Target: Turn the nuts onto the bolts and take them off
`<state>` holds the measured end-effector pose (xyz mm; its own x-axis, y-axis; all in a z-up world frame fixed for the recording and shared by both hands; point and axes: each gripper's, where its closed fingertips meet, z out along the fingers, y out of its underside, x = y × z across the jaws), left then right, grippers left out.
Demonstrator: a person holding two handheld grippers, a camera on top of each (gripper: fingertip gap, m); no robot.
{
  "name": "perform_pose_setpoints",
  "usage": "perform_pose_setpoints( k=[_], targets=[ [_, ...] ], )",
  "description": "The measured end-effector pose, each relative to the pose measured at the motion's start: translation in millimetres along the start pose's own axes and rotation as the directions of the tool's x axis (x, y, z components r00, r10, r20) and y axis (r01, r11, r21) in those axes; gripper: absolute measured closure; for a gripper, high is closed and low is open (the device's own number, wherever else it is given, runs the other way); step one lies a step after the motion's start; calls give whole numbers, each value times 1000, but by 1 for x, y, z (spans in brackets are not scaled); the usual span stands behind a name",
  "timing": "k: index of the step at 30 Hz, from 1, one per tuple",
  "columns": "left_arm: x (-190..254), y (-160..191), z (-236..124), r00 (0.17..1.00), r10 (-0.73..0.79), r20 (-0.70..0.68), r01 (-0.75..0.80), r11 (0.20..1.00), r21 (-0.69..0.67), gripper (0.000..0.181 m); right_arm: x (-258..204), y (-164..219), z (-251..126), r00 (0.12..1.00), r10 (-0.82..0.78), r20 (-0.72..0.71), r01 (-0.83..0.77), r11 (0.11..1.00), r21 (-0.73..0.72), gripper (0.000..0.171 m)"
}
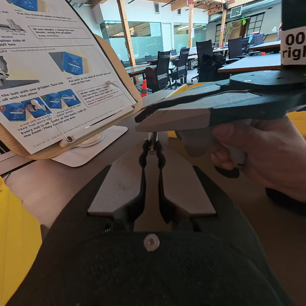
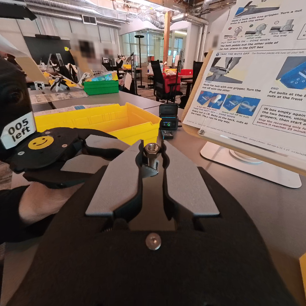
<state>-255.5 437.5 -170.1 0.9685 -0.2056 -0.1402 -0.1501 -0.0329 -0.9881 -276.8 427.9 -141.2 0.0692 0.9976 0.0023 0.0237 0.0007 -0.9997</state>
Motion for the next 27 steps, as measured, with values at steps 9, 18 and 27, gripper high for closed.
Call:
perform_pose_setpoints(
  k=[9, 18, 27],
  targets=[
    [-19, 3, -3, 996, -46, 80, 47, 999, -5, 175, 5, 4, -7, 999, 53, -12, -53, 999, -1, 137],
    [-32, 4, -5, 987, -61, 149, 63, 998, -9, 175, 4, 7, -12, 998, 57, -40, -57, 998, 5, 136],
    [-23, 4, -1, 990, 2, 142, 2, 1000, -29, 175, -5, 5, -4, 998, 41, -56, -41, 999, 1, 151]
  ],
)
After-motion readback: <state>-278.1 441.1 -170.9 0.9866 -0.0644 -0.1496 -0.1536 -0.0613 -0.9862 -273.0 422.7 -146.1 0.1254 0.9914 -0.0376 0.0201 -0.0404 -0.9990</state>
